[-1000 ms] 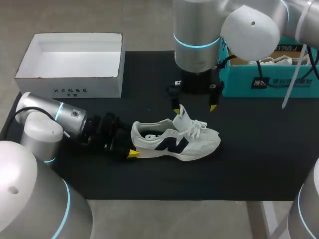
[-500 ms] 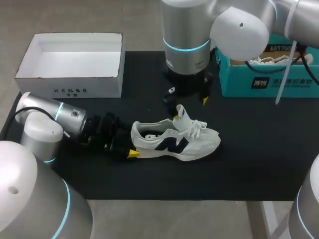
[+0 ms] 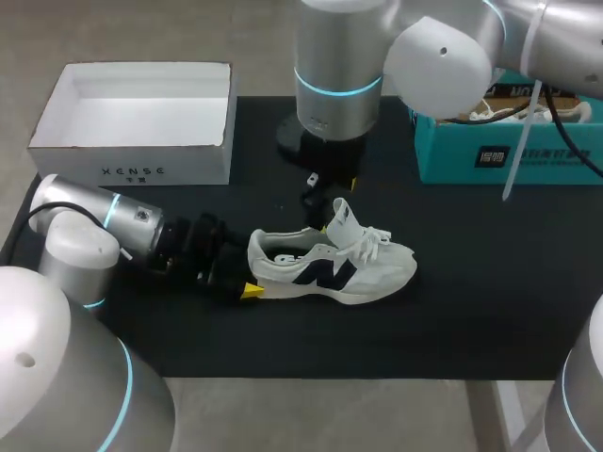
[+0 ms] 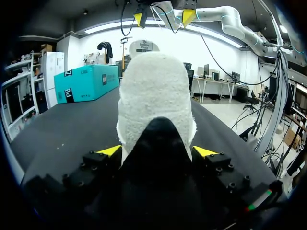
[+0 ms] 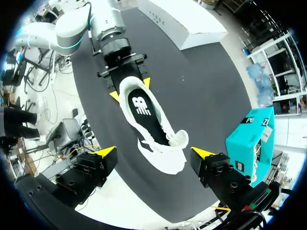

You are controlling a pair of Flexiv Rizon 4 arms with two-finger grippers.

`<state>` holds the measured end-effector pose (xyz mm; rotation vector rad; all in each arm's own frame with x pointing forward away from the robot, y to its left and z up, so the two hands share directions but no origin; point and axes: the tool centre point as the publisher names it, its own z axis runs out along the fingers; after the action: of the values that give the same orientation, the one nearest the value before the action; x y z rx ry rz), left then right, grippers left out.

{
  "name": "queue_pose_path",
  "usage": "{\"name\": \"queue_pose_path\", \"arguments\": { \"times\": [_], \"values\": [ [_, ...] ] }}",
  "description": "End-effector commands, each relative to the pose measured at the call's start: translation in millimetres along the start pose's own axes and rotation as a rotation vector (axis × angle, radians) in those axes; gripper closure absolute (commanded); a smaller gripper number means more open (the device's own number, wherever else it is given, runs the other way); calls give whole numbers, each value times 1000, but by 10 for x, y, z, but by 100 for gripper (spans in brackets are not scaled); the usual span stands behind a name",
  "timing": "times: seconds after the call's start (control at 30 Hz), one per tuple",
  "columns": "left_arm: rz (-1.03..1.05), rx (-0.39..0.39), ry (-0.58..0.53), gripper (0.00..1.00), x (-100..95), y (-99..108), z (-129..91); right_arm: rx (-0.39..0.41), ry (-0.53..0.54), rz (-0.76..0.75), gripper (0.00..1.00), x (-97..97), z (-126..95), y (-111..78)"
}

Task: Take the shoe out of the shoebox, open the shoe tongue, remove and reinsert the insole, then place the shoe into the shoebox

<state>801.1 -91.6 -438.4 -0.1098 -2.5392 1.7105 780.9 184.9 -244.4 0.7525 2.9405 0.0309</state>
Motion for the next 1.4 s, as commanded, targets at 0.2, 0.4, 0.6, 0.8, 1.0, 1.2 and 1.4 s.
{"name": "queue_pose_path", "arguments": {
  "times": [0.2, 0.4, 0.6, 0.8, 1.0, 1.2, 1.4],
  "values": [
    [0, -2, 0, 100, 3, 46, 5, -162, 149, -408, 0, 30, 71, 181],
    [0, -2, 0, 100, 3, 46, 5, -83, 164, -380, 0, 86, 95, 248],
    [0, -2, 0, 100, 3, 46, 5, -83, 164, -380, 0, 86, 95, 248],
    [0, -2, 0, 100, 3, 46, 5, -83, 164, -380, 0, 86, 95, 248],
    [0, -2, 0, 100, 3, 46, 5, -75, 181, -399, 26, 79, 140, 333],
    [0, -2, 0, 100, 3, 46, 5, -66, 216, -383, 100, 57, 300, 393],
    [0, -2, 0, 100, 3, 46, 5, -70, 229, -368, 100, 35, 468, 403]
  ]
}}
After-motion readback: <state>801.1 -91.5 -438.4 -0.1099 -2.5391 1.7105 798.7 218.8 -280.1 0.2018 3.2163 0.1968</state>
